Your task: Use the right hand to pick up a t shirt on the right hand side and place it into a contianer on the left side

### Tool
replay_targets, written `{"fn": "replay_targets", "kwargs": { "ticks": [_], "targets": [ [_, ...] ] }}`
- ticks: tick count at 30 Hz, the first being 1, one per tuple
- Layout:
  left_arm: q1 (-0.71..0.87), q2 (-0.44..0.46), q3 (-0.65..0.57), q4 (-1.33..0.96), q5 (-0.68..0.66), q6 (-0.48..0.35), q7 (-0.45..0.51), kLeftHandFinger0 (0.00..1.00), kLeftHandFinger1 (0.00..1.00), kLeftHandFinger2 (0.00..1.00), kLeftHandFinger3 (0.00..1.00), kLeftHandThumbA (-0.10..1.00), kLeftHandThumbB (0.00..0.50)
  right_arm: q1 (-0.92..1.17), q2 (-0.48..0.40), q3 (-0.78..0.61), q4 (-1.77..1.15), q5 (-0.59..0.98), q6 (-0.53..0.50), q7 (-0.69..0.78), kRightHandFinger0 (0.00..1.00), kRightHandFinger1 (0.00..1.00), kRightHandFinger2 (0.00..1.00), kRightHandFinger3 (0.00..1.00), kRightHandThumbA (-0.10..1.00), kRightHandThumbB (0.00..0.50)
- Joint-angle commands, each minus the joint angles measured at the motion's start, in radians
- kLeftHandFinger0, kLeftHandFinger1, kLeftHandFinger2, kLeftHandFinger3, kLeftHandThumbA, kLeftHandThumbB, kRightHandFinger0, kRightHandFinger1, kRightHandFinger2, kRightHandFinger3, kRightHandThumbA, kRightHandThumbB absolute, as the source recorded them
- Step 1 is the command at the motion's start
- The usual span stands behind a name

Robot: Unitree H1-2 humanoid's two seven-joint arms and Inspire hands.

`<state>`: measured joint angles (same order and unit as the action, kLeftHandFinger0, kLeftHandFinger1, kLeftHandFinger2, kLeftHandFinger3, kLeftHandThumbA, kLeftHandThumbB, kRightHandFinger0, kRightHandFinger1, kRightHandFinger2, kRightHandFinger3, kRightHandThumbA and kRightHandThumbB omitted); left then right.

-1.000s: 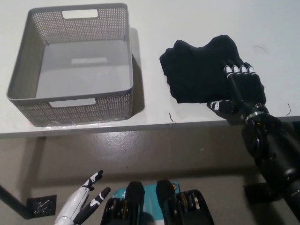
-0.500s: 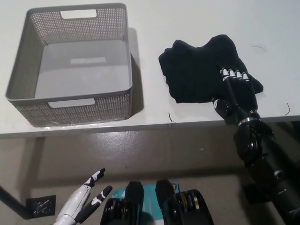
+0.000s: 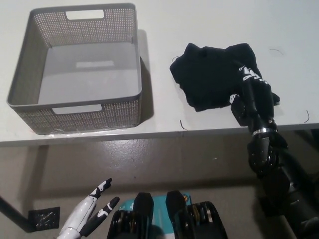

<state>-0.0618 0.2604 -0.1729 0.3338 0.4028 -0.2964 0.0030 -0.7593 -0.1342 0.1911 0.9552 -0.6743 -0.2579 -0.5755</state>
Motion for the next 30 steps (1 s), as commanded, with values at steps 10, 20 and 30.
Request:
{"fn": "replay_targets", "kwargs": {
  "ticks": [10, 20, 30],
  "targets": [
    [-0.003, 0.001, -0.007, -0.011, 0.0, -0.012, -0.007, 1.0, 1.0, 1.0, 1.0, 1.0, 0.308, -0.235, 0.017, -0.061, -0.033, 0.094, -0.078, -0.113, 0.55, 0.71, 0.87, 0.91, -0.1, 0.041],
    [-0.006, -0.004, -0.014, -0.017, 0.027, -0.012, 0.01, 0.93, 1.0, 1.0, 1.0, 1.0, 0.394, -0.395, 0.066, -0.036, -0.168, 0.092, -0.035, -0.053, 0.3, 0.48, 0.68, 0.85, -0.1, 0.119],
    [-0.015, -0.003, -0.036, -0.008, 0.018, -0.02, -0.023, 1.0, 1.0, 1.0, 1.0, 1.0, 0.323, -0.514, 0.187, 0.039, -0.143, 0.075, -0.047, -0.037, 0.24, 0.45, 0.71, 0.82, -0.1, 0.141]
  ]
}}
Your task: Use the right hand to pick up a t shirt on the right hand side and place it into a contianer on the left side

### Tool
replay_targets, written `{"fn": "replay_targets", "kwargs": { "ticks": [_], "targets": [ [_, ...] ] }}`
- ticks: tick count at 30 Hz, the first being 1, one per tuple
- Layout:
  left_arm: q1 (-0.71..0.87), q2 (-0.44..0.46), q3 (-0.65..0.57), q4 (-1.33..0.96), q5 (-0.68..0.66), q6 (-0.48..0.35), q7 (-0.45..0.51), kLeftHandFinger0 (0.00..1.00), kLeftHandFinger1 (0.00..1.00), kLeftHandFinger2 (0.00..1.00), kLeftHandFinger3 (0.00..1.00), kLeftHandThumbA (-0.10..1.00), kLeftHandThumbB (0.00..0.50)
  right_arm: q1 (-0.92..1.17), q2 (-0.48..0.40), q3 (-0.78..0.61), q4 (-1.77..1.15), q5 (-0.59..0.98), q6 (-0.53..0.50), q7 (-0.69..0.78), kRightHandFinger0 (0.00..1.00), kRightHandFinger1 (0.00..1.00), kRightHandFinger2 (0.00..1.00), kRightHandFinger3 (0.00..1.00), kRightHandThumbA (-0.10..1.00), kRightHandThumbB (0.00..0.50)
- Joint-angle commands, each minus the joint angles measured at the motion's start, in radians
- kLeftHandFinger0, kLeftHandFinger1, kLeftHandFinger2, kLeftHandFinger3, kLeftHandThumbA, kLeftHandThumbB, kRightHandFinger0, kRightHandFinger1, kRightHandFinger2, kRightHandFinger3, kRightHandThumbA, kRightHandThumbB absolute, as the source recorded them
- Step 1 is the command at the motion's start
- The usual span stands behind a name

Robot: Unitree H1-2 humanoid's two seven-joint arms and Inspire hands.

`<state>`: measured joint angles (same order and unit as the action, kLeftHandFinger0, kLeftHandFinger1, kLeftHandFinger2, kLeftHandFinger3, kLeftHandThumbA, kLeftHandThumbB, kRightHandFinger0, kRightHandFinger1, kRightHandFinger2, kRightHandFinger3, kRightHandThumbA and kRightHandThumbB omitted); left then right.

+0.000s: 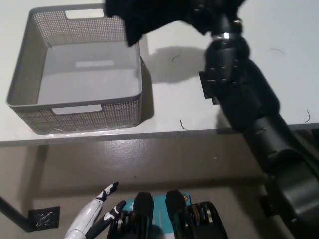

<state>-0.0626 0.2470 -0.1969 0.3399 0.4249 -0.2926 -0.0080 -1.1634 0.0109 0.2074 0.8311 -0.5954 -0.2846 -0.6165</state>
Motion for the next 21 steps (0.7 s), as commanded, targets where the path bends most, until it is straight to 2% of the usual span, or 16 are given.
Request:
{"fn": "replay_targets", "kwargs": {
  "ticks": [1, 2, 3, 5, 6, 7, 9, 10, 14, 15, 16, 17, 18, 19, 20, 21],
  "targets": [
    [-0.014, 0.009, -0.014, -0.015, -0.002, -0.02, -0.012, 1.0, 1.0, 1.0, 1.0, 1.0, 0.315, -0.113, 0.05, 0.028, -0.013, -0.002, -0.032, 0.004, 0.25, 0.45, 0.7, 0.82, -0.1, 0.129],
    [-0.016, 0.009, -0.017, -0.016, 0.0, -0.017, -0.013, 1.0, 1.0, 1.0, 1.0, 1.0, 0.314, -0.111, 0.05, 0.03, -0.016, 0.0, -0.036, 0.004, 0.25, 0.45, 0.7, 0.82, -0.1, 0.127],
    [-0.015, 0.009, -0.023, -0.03, 0.004, 0.005, -0.024, 1.0, 1.0, 1.0, 1.0, 1.0, 0.327, -0.126, 0.085, 0.044, 0.004, 0.012, -0.03, 0.038, 0.33, 0.5, 0.74, 0.87, -0.1, 0.076],
    [-0.016, 0.01, -0.031, -0.037, 0.002, 0.011, -0.033, 1.0, 1.0, 1.0, 1.0, 1.0, 0.323, -0.128, 0.105, 0.054, 0.013, 0.019, -0.033, 0.048, 0.28, 0.44, 0.69, 0.89, -0.1, 0.072],
    [-0.017, 0.006, -0.035, -0.039, 0.006, 0.006, -0.029, 1.0, 1.0, 1.0, 1.0, 1.0, 0.317, -0.131, 0.116, 0.061, 0.028, 0.012, -0.026, 0.042, 0.16, 0.32, 0.59, 0.89, -0.1, 0.061],
    [-0.02, 0.005, -0.039, -0.042, 0.007, 0.006, -0.032, 1.0, 1.0, 1.0, 1.0, 1.0, 0.312, -0.132, 0.129, 0.067, 0.038, 0.014, -0.015, 0.055, 0.09, 0.28, 0.54, 0.89, -0.1, 0.061],
    [-0.027, 0.001, -0.045, -0.043, 0.016, 0.006, -0.029, 1.0, 1.0, 1.0, 1.0, 1.0, 0.308, -0.132, 0.134, 0.071, 0.038, 0.018, -0.007, 0.075, 0.2, 0.38, 0.61, 0.9, -0.1, 0.059],
    [-0.03, 0.0, -0.05, -0.048, 0.028, 0.007, -0.025, 1.0, 1.0, 1.0, 1.0, 1.0, 0.302, -0.145, 0.159, 0.077, 0.075, 0.027, -0.006, 0.092, 0.32, 0.47, 0.68, 0.92, -0.1, 0.06],
    [-0.041, -0.012, -0.065, -0.044, 0.035, 0.01, -0.025, 1.0, 1.0, 1.0, 1.0, 1.0, 0.297, -0.158, 0.194, 0.086, 0.143, 0.03, -0.008, 0.1, 0.41, 0.52, 0.71, 0.93, -0.1, 0.07],
    [-0.045, -0.015, -0.073, -0.045, 0.044, 0.013, -0.026, 1.0, 1.0, 1.0, 1.0, 1.0, 0.295, -0.152, 0.192, 0.086, 0.141, 0.027, -0.003, 0.103, 0.42, 0.53, 0.72, 0.93, -0.1, 0.068],
    [-0.046, -0.019, -0.078, -0.046, 0.044, 0.012, -0.026, 1.0, 1.0, 1.0, 1.0, 1.0, 0.281, -0.167, 0.21, 0.097, 0.21, 0.023, -0.023, 0.099, 0.3, 0.44, 0.64, 0.94, -0.1, 0.046],
    [-0.05, -0.02, -0.082, -0.045, 0.046, 0.017, -0.027, 1.0, 1.0, 1.0, 1.0, 1.0, 0.285, -0.174, 0.22, 0.091, 0.245, 0.043, -0.027, 0.129, 0.29, 0.43, 0.64, 0.96, -0.1, 0.018],
    [-0.053, -0.021, -0.086, -0.044, 0.046, 0.017, -0.028, 1.0, 1.0, 1.0, 1.0, 1.0, 0.285, -0.175, 0.222, 0.089, 0.254, 0.048, -0.024, 0.139, 0.3, 0.43, 0.64, 0.96, -0.1, 0.017],
    [-0.057, -0.022, -0.092, -0.042, 0.049, 0.017, -0.031, 1.0, 1.0, 1.0, 1.0, 1.0, 0.302, -0.176, 0.225, 0.088, 0.273, 0.049, -0.038, 0.133, 0.36, 0.48, 0.68, 0.93, -0.1, 0.036],
    [-0.06, -0.021, -0.096, -0.042, 0.053, 0.02, -0.034, 1.0, 1.0, 1.0, 1.0, 1.0, 0.32, -0.18, 0.23, 0.084, 0.291, 0.059, -0.028, 0.165, 0.49, 0.59, 0.79, 0.93, -0.1, 0.026],
    [-0.062, -0.021, -0.099, -0.047, 0.057, 0.024, -0.036, 1.0, 1.0, 1.0, 1.0, 1.0, 0.331, -0.185, 0.231, 0.083, 0.302, 0.066, -0.025, 0.193, 0.57, 0.66, 0.85, 0.95, -0.1, 0.005]
  ]
}}
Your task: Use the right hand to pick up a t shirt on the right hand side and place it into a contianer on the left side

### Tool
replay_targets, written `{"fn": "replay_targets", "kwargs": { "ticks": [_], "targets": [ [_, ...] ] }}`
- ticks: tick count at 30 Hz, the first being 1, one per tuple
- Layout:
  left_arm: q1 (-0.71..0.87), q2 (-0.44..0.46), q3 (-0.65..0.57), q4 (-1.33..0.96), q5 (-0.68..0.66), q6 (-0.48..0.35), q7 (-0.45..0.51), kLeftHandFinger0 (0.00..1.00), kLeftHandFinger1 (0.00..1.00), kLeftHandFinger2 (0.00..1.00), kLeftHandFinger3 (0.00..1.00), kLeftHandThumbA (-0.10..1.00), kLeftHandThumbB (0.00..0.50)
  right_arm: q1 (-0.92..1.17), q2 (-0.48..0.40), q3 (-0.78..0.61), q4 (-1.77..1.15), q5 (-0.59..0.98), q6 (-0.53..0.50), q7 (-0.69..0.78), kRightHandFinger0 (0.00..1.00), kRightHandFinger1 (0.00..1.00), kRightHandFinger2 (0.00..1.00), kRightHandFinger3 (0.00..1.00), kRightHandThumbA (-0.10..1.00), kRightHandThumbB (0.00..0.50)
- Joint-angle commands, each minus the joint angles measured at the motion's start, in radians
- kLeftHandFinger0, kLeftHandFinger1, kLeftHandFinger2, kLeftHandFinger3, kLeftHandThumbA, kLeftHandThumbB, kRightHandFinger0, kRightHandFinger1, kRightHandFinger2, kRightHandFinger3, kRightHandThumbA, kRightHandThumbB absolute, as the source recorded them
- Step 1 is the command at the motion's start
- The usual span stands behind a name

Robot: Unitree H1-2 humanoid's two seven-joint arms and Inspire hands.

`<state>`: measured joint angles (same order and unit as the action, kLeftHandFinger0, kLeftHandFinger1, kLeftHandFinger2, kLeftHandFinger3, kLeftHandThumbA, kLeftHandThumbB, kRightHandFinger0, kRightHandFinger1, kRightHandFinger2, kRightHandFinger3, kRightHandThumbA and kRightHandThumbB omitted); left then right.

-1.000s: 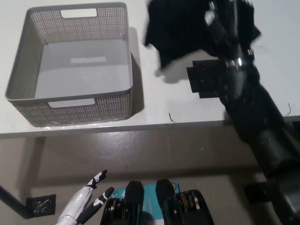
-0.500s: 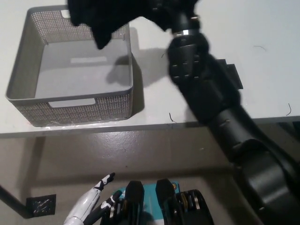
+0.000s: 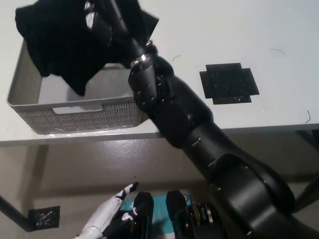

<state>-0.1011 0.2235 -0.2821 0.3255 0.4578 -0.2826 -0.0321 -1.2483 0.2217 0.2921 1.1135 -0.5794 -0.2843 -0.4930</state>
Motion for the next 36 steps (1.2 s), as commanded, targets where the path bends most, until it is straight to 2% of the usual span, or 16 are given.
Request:
{"fn": "replay_targets", "kwargs": {
  "ticks": [1, 2, 3, 4, 5, 9, 10, 16, 18, 19, 20, 21, 22, 23, 24, 36],
  "targets": [
    [-0.021, 0.004, -0.015, -0.039, 0.028, 0.016, -0.012, 1.0, 1.0, 1.0, 1.0, 1.0, 0.34, -0.113, 0.028, -0.006, 0.043, 0.072, 0.029, 0.166, 0.76, 0.83, 0.97, 1.0, -0.09, 0.053],
    [-0.019, 0.004, -0.014, -0.041, 0.018, 0.019, -0.018, 1.0, 1.0, 1.0, 1.0, 1.0, 0.344, -0.121, 0.031, -0.018, 0.059, 0.101, 0.044, 0.238, 0.99, 1.0, 1.0, 1.0, 0.0, 0.11],
    [-0.017, 0.004, -0.013, -0.044, 0.014, 0.02, -0.022, 1.0, 1.0, 1.0, 1.0, 1.0, 0.325, -0.125, 0.031, -0.018, 0.067, 0.111, 0.059, 0.286, 1.0, 1.0, 1.0, 1.0, 0.19, 0.177],
    [-0.016, 0.004, -0.014, -0.046, 0.013, 0.019, -0.023, 1.0, 1.0, 1.0, 1.0, 1.0, 0.324, -0.127, 0.03, -0.011, 0.071, 0.109, 0.074, 0.317, 1.0, 1.0, 1.0, 1.0, 0.27, 0.204],
    [-0.016, 0.002, -0.014, -0.047, 0.009, 0.022, -0.027, 1.0, 1.0, 1.0, 1.0, 1.0, 0.308, -0.128, 0.028, -0.005, 0.075, 0.11, 0.104, 0.361, 1.0, 1.0, 1.0, 1.0, 0.42, 0.325],
    [-0.018, 0.001, -0.019, -0.056, 0.024, 0.036, -0.033, 1.0, 1.0, 1.0, 1.0, 1.0, 0.33, -0.133, 0.024, 0.004, 0.074, 0.118, 0.164, 0.481, 1.0, 1.0, 1.0, 1.0, 0.65, 0.404],
    [-0.018, -0.001, -0.018, -0.053, 0.02, 0.028, -0.03, 1.0, 1.0, 1.0, 1.0, 1.0, 0.306, -0.136, 0.024, 0.003, 0.07, 0.125, 0.19, 0.52, 1.0, 1.0, 1.0, 1.0, 0.7, 0.479],
    [-0.019, -0.004, -0.019, -0.053, 0.018, 0.03, -0.031, 1.0, 1.0, 1.0, 1.0, 1.0, 0.276, -0.132, 0.019, 0.013, 0.049, 0.126, 0.241, 0.602, 1.0, 1.0, 1.0, 1.0, 0.71, 0.5],
    [-0.019, -0.003, -0.021, -0.05, 0.028, 0.03, -0.026, 1.0, 1.0, 1.0, 1.0, 1.0, 0.31, -0.13, 0.015, 0.017, 0.047, 0.12, 0.248, 0.606, 1.0, 1.0, 1.0, 1.0, 0.7, 0.5],
    [-0.019, -0.001, -0.021, -0.049, 0.028, 0.026, -0.025, 1.0, 1.0, 1.0, 1.0, 1.0, 0.302, -0.128, 0.014, 0.018, 0.044, 0.117, 0.249, 0.603, 0.76, 0.64, 0.67, 1.0, 0.7, 0.5],
    [-0.021, 0.0, -0.018, -0.045, 0.024, 0.021, -0.023, 1.0, 1.0, 1.0, 1.0, 1.0, 0.294, -0.126, 0.011, 0.023, 0.04, 0.11, 0.244, 0.597, 0.34, 0.35, 0.41, 1.0, 0.71, 0.5],
    [-0.021, 0.001, -0.017, -0.043, 0.022, 0.02, -0.021, 1.0, 1.0, 1.0, 1.0, 1.0, 0.286, -0.124, 0.007, 0.027, 0.033, 0.105, 0.241, 0.597, 0.26, 0.32, 0.34, 1.0, 0.73, 0.5],
    [-0.022, 0.003, -0.014, -0.038, 0.018, 0.016, -0.019, 1.0, 1.0, 1.0, 1.0, 1.0, 0.285, -0.119, 0.0, 0.038, 0.016, 0.092, 0.241, 0.599, 0.41, 0.58, 0.62, 1.0, 0.77, 0.5],
    [-0.023, 0.003, -0.012, -0.031, 0.016, 0.011, -0.015, 1.0, 1.0, 1.0, 1.0, 1.0, 0.285, -0.115, -0.006, 0.049, -0.001, 0.082, 0.244, 0.602, 0.51, 0.71, 0.62, 1.0, 0.77, 0.5],
    [-0.023, 0.008, -0.013, -0.031, 0.022, 0.009, -0.014, 1.0, 1.0, 1.0, 1.0, 1.0, 0.291, -0.093, -0.035, 0.079, -0.064, 0.05, 0.25, 0.615, 1.0, 1.0, 1.0, 1.0, 0.9, 0.5],
    [0.008, 0.033, 0.014, -0.028, 0.001, 0.002, -0.004, 1.0, 1.0, 1.0, 1.0, 1.0, 0.28, 0.171, -0.322, 0.105, -0.84, -0.044, 0.367, 0.693, 1.0, 1.0, 1.0, 1.0, 0.97, 0.5]
  ]
}}
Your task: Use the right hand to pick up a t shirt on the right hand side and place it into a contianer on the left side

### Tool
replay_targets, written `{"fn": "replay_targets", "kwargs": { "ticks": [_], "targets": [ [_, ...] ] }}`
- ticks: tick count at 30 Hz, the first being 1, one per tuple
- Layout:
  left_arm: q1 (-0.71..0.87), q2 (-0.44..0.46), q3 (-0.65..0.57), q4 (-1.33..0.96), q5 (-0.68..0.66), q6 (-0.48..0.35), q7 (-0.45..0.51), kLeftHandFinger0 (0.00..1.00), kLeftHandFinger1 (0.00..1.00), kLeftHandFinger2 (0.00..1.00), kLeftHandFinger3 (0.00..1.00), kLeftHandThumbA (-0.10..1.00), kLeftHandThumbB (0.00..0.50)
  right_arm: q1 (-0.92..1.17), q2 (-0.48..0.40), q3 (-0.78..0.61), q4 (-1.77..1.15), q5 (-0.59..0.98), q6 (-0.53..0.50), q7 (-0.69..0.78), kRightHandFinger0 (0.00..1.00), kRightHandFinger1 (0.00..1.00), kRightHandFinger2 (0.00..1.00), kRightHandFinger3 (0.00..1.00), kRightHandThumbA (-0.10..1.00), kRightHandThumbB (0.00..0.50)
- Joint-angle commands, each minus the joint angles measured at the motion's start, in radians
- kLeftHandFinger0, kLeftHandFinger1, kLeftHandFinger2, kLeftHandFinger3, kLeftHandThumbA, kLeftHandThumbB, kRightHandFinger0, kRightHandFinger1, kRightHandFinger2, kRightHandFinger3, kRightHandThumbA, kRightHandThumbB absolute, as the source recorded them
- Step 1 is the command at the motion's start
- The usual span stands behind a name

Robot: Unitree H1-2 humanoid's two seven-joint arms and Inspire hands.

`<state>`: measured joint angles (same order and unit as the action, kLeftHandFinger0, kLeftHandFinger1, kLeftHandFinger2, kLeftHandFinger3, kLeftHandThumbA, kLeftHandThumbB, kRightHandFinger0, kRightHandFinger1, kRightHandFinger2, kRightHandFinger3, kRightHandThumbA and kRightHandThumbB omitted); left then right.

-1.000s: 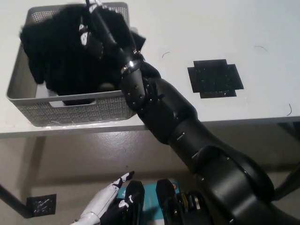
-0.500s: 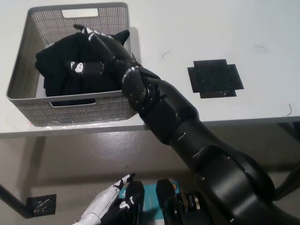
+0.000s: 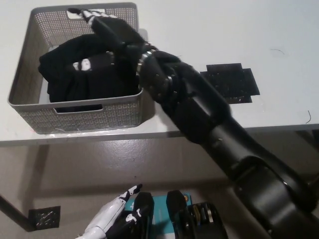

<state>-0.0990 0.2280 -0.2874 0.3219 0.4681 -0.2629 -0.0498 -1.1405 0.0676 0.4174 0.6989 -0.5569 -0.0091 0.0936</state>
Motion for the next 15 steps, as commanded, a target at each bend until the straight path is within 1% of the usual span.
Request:
{"fn": "replay_targets", "kwargs": {
  "ticks": [1, 2, 3, 4, 6, 7, 8, 9, 10, 11, 12, 13, 14, 15],
  "targets": [
    [0.008, 0.031, 0.023, -0.021, -0.012, -0.021, 0.014, 1.0, 1.0, 1.0, 1.0, 1.0, 0.28, 0.076, -0.178, -0.025, -0.457, -0.066, 0.094, 0.111, 1.0, 1.0, 1.0, 1.0, 0.98, 0.5],
    [0.01, 0.034, 0.028, -0.016, -0.014, -0.022, 0.018, 1.0, 1.0, 1.0, 1.0, 1.0, 0.277, 0.115, -0.209, -0.04, -0.542, -0.063, 0.1, 0.124, 1.0, 1.0, 1.0, 1.0, 1.0, 0.5],
    [0.013, 0.034, 0.032, -0.013, -0.015, -0.023, 0.021, 1.0, 1.0, 1.0, 1.0, 1.0, 0.277, 0.122, -0.212, -0.039, -0.555, -0.061, 0.101, 0.126, 1.0, 1.0, 1.0, 1.0, 1.0, 0.5],
    [0.016, 0.035, 0.035, -0.011, -0.022, -0.022, 0.018, 1.0, 1.0, 1.0, 1.0, 1.0, 0.29, 0.176, -0.24, -0.058, -0.641, -0.053, 0.102, 0.131, 1.0, 1.0, 1.0, 1.0, 1.0, 0.471],
    [0.027, 0.04, 0.046, -0.003, -0.031, -0.037, 0.026, 1.0, 1.0, 1.0, 1.0, 1.0, 0.285, 0.251, -0.26, -0.074, -0.743, -0.039, 0.116, 0.137, 1.0, 1.0, 1.0, 1.0, 1.0, 0.461],
    [0.032, 0.039, 0.052, -0.002, -0.046, -0.044, 0.023, 1.0, 1.0, 1.0, 1.0, 1.0, 0.273, 0.337, -0.283, -0.093, -0.842, -0.037, 0.123, 0.135, 1.0, 1.0, 1.0, 1.0, 1.0, 0.402],
    [0.036, 0.039, 0.057, 0.002, -0.054, -0.049, 0.023, 1.0, 1.0, 1.0, 1.0, 1.0, 0.273, 0.37, -0.291, -0.097, -0.88, -0.037, 0.127, 0.134, 1.0, 1.0, 1.0, 1.0, 1.0, 0.401],
    [0.04, 0.039, 0.065, 0.005, -0.063, -0.046, 0.023, 1.0, 1.0, 1.0, 1.0, 1.0, 0.271, 0.414, -0.303, -0.103, -0.92, -0.033, 0.115, 0.125, 1.0, 1.0, 1.0, 1.0, 1.0, 0.36],
    [0.044, 0.033, 0.073, 0.003, -0.074, -0.034, 0.021, 1.0, 1.0, 1.0, 1.0, 1.0, 0.262, 0.531, -0.34, -0.137, -1.022, -0.022, 0.079, 0.096, 1.0, 1.0, 1.0, 1.0, 1.0, 0.339],
    [0.051, 0.035, 0.074, -0.002, -0.066, -0.029, 0.025, 1.0, 1.0, 1.0, 1.0, 1.0, 0.276, 0.577, -0.347, -0.151, -1.058, -0.015, 0.075, 0.084, 1.0, 1.0, 1.0, 1.0, 1.0, 0.337],
    [0.063, 0.04, 0.075, -0.008, -0.053, -0.026, 0.033, 1.0, 1.0, 1.0, 1.0, 1.0, 0.274, 0.615, -0.348, -0.158, -1.086, -0.008, 0.078, 0.078, 1.0, 1.0, 1.0, 1.0, 0.98, 0.338],
    [0.068, 0.041, 0.077, -0.007, -0.05, -0.031, 0.038, 1.0, 1.0, 1.0, 1.0, 1.0, 0.282, 0.641, -0.351, -0.166, -1.099, 0.002, 0.065, 0.067, 1.0, 1.0, 1.0, 1.0, 0.92, 0.323],
    [0.078, 0.044, 0.082, -0.004, -0.047, -0.041, 0.051, 1.0, 1.0, 1.0, 1.0, 1.0, 0.267, 0.732, -0.369, -0.195, -1.136, 0.022, 0.023, 0.03, 1.0, 1.0, 1.0, 1.0, 0.91, 0.301],
    [0.086, 0.044, 0.087, -0.004, -0.049, -0.045, 0.057, 1.0, 1.0, 1.0, 1.0, 1.0, 0.274, 0.838, -0.398, -0.234, -1.175, 0.039, -0.014, -0.004, 1.0, 1.0, 1.0, 1.0, 0.91, 0.29]
  ]
}}
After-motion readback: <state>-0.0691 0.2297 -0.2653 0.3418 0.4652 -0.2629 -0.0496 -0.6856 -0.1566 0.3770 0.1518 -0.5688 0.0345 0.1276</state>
